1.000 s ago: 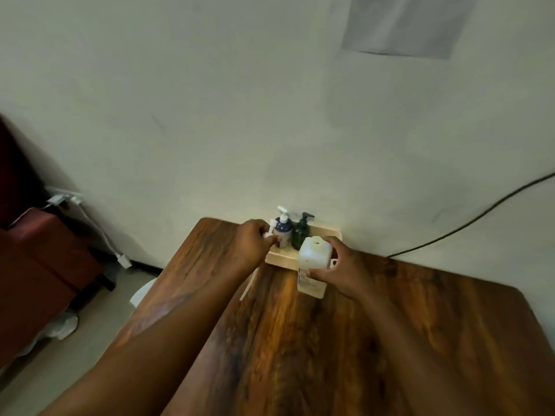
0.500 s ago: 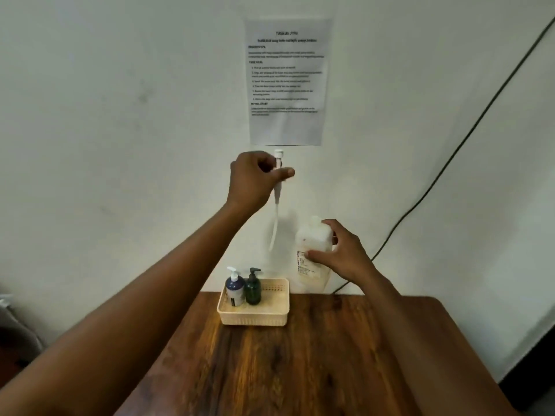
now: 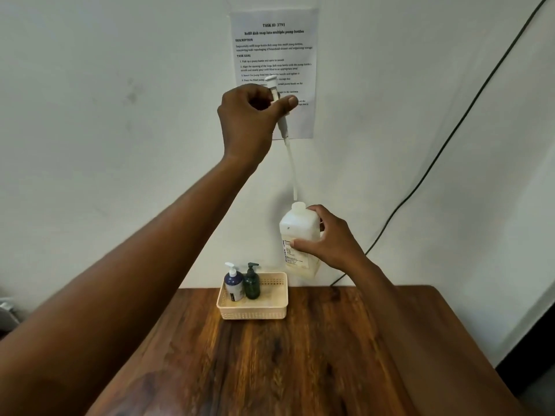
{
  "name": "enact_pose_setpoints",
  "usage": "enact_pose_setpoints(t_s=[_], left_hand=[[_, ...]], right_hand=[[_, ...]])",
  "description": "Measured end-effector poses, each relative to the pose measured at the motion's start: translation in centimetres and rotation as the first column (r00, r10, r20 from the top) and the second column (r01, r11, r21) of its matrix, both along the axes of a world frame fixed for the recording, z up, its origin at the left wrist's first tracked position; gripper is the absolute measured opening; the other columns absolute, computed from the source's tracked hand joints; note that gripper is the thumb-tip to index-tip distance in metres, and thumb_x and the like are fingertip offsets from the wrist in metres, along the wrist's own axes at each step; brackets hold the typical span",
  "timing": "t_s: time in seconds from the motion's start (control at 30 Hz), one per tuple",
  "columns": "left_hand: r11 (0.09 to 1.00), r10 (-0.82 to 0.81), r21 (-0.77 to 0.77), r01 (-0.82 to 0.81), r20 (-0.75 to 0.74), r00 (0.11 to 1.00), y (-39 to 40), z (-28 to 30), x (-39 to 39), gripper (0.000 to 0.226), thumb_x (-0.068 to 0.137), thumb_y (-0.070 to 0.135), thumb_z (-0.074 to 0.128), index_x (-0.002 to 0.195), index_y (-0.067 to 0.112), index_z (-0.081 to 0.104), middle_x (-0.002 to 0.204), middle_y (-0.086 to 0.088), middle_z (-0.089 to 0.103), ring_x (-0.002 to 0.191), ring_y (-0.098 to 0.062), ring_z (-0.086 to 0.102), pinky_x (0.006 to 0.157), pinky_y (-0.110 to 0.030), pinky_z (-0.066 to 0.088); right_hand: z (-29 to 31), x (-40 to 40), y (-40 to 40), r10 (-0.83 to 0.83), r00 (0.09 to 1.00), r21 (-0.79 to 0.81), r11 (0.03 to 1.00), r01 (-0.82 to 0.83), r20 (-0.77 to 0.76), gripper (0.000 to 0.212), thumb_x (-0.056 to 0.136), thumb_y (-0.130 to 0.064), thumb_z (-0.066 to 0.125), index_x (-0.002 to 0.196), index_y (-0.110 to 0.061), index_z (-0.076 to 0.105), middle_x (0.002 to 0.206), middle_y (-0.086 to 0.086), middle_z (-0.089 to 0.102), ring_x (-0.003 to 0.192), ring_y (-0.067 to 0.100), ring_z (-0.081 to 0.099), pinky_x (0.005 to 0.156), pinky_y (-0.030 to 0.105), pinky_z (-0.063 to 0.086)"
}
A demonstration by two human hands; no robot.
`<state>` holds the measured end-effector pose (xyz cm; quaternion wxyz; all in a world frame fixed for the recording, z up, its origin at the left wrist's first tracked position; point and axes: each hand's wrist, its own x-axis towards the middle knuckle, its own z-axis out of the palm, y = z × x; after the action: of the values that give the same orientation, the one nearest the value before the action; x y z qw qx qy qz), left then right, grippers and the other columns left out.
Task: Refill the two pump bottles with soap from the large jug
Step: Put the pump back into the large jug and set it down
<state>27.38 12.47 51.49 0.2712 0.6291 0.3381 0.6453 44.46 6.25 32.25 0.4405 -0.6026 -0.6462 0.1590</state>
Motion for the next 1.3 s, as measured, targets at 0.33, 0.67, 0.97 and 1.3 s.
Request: enact_pose_setpoints(t_s=[0.33, 0.67, 0.97, 1.3], left_hand=[[0.999, 0.030, -0.026, -0.030, -0.015, 0.999, 0.4, -1.3, 0.2, 0.046, 0.074, 0.029, 0.093, 0.081, -0.009, 0.068, 0.085, -0.027, 0.073, 0.067, -0.031, 0.065, 0.074, -0.046, 0.060], [0.986, -0.100, -0.146, 0.078, -0.147, 0.984, -1.2, -6.8, 1.8, 0.030, 0.075, 0.023, 0.093, 0.082, 0.000, 0.075, 0.085, -0.023, 0.074, 0.071, -0.017, 0.062, 0.073, -0.042, 0.057], [0.976, -0.133, -0.187, 0.110, -0.118, 0.984, -1.7, -7.7, 1.7, 0.029, 0.076, 0.023, 0.093, 0.080, 0.001, 0.075, 0.076, -0.013, 0.072, 0.065, -0.012, 0.060, 0.066, -0.031, 0.053], [0.978, -0.115, -0.191, 0.087, -0.142, 0.983, -2.0, -7.5, 1.9, 0.030, 0.072, 0.020, 0.095, 0.089, 0.002, 0.078, 0.091, -0.018, 0.077, 0.078, -0.029, 0.071, 0.084, -0.047, 0.062]], right_hand=[[1.7, -0.7, 0.2, 0.024, 1.000, 0.037, 0.999, -0.024, -0.006, 0.074, 0.056, -0.065, 0.081, 0.118, -0.049, 0.044, 0.107, -0.025, 0.058, 0.093, -0.002, 0.059, 0.068, 0.016, 0.048], [4.7, -0.4, 0.3, -0.026, 0.998, 0.088, 0.996, 0.030, -0.048, 0.065, 0.062, -0.059, 0.083, 0.116, -0.040, 0.052, 0.105, -0.017, 0.064, 0.090, -0.001, 0.061, 0.066, 0.020, 0.047], [5.6, -0.7, 0.1, -0.077, 0.995, 0.153, 0.985, 0.086, -0.063, 0.062, 0.058, -0.064, 0.082, 0.110, -0.043, 0.055, 0.097, -0.020, 0.066, 0.085, -0.006, 0.060, 0.064, 0.019, 0.049], [6.4, -0.4, 0.0, -0.099, 0.995, 0.161, 0.982, 0.099, -0.008, 0.073, 0.054, -0.068, 0.080, 0.117, -0.038, 0.060, 0.101, -0.016, 0.068, 0.087, 0.002, 0.063, 0.072, 0.031, 0.057]])
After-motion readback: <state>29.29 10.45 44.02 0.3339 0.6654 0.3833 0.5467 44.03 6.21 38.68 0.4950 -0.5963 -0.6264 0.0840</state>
